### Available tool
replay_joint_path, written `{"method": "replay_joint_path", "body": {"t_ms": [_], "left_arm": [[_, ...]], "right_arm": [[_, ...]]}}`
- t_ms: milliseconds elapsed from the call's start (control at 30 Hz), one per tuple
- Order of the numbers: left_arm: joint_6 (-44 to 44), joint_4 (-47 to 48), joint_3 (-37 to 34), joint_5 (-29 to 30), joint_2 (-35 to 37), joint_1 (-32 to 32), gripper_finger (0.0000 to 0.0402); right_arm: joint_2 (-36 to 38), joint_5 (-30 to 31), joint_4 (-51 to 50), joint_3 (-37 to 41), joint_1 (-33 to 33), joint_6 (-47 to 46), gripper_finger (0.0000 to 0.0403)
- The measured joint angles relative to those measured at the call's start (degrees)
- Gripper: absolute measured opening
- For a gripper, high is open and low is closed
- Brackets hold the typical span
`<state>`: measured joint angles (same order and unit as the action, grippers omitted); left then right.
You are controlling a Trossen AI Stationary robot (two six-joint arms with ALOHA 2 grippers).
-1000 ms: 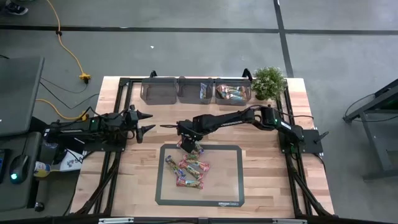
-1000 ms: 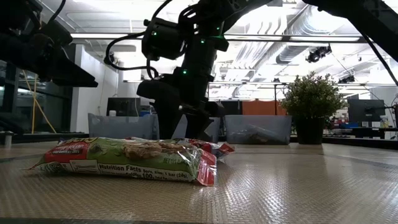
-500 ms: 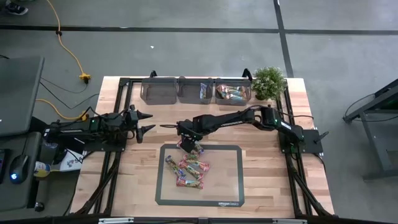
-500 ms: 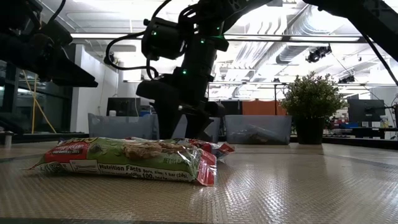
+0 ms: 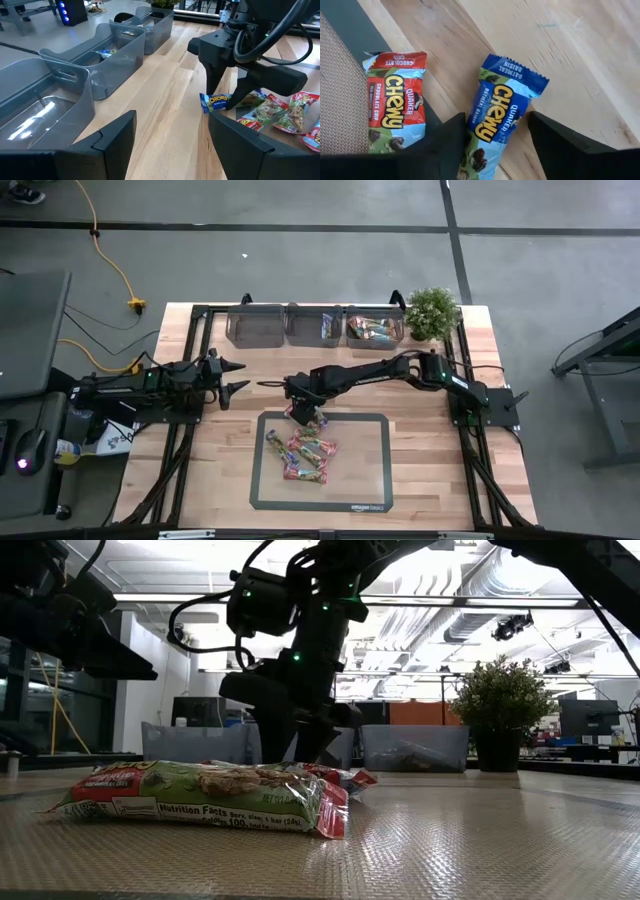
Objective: Pick and place Granola Bars by type
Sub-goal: Put the blue granola bar into the middle black bin
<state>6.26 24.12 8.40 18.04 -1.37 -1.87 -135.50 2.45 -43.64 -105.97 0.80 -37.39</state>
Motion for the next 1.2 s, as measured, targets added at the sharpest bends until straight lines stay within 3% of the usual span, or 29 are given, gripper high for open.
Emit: {"method": "replay_joint_path", "body": {"t_ms": [700,1200], "left_arm": [[0.00,0.00,0.00,0.00,0.00,0.00,0.0243],[0.00,0.00,-0.01,0.02,0.02,0.02,0.0243]], "right_arm": [[0.00,0.64,0.03,-0.04,0.07,-3.74,0.0136],[1.33,-0.70,4.11,0.15,-0.06,-2.56,0.0117]]}}
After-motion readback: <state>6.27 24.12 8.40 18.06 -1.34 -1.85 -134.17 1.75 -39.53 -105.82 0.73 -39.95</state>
